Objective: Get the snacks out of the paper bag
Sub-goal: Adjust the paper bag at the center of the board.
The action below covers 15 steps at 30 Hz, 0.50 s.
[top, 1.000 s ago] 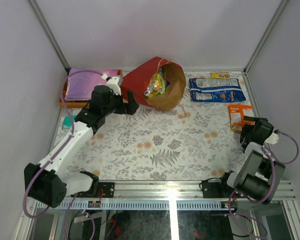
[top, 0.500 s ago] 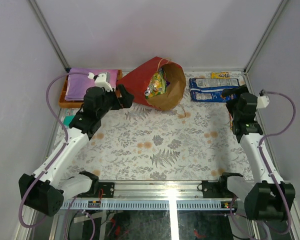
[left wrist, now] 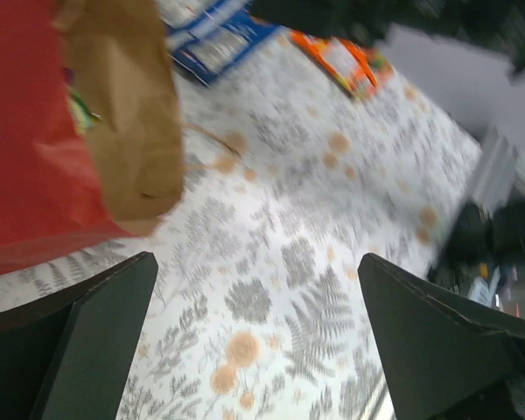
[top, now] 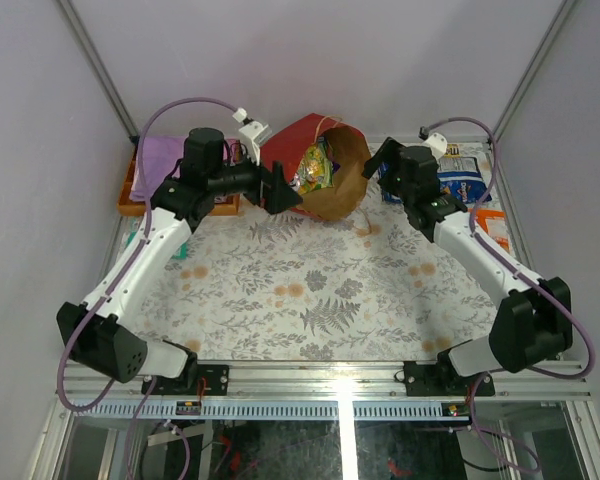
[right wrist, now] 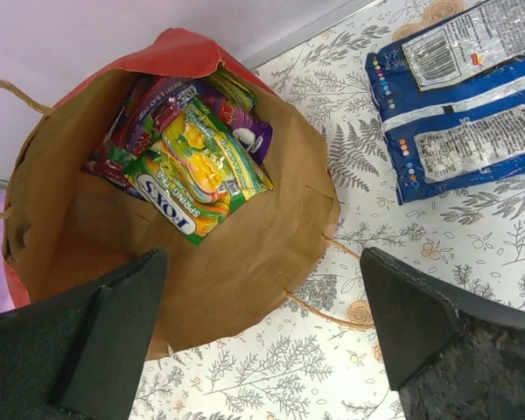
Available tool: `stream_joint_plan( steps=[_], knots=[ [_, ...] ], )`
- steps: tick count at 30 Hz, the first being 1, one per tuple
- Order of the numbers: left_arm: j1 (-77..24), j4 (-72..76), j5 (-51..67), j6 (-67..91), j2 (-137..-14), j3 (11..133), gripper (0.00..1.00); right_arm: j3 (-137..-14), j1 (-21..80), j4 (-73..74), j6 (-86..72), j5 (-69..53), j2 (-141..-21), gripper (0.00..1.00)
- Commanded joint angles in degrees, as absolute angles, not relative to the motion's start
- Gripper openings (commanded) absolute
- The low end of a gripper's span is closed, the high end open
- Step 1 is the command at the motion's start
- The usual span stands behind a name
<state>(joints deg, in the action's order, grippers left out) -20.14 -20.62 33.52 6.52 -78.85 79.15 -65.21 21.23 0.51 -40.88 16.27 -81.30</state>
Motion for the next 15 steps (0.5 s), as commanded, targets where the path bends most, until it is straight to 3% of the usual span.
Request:
stream_joint_plan(
  steps=[1,6,10,15],
  knots=[
    [-20.19,-33.59,50.64,-10.41,-76.97,81.42,1.00,-68.96,21.31,-0.45,-36.70,14.61,-83.08,0.99],
    [-20.13,-22.87,38.05,-1.92,-75.97,81.53,1.00,-69.32,21.45,-1.38,-37.33,11.01,-84.92,0.99],
    [-20.13,-12.12,16.28,9.18,-77.60,81.25,1.00,-69.52,22.17,-3.16,-37.17,8.87,-85.87,1.00],
    [-21.33,-13.36,-1.73,6.08,-81.39,84.24,1.00,-69.48,23.10,-5.36,-36.65,5.54,-87.42,0.97]
  ],
)
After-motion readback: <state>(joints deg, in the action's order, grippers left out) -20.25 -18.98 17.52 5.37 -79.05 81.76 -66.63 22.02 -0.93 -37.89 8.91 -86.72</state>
